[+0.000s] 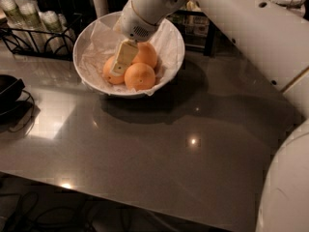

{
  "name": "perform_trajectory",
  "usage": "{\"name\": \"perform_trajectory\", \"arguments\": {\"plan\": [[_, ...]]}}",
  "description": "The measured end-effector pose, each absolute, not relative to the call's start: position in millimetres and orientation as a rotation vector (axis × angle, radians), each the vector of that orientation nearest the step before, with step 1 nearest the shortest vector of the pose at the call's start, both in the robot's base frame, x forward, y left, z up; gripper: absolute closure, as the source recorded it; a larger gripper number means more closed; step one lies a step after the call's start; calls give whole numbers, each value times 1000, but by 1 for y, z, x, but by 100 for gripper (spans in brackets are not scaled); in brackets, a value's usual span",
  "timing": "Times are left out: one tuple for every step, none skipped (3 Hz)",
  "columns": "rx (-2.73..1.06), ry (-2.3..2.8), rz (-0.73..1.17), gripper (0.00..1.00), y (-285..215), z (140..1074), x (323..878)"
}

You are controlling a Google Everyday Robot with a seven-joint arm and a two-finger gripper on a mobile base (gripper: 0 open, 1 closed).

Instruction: Pick orange from white bowl

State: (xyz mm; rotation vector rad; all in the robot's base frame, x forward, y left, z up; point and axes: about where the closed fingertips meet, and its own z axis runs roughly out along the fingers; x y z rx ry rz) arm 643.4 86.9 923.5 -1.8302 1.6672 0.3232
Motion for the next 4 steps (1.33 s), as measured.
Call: {"name": "perform_trajectory", "arguments": {"plan": [[-1836, 1680, 327, 17, 88, 918, 648], [-1847, 1700, 350, 21, 91, 907, 653], [-1851, 1728, 354, 21, 92, 897, 657], [-1864, 1761, 350, 22, 93, 884, 656]]}}
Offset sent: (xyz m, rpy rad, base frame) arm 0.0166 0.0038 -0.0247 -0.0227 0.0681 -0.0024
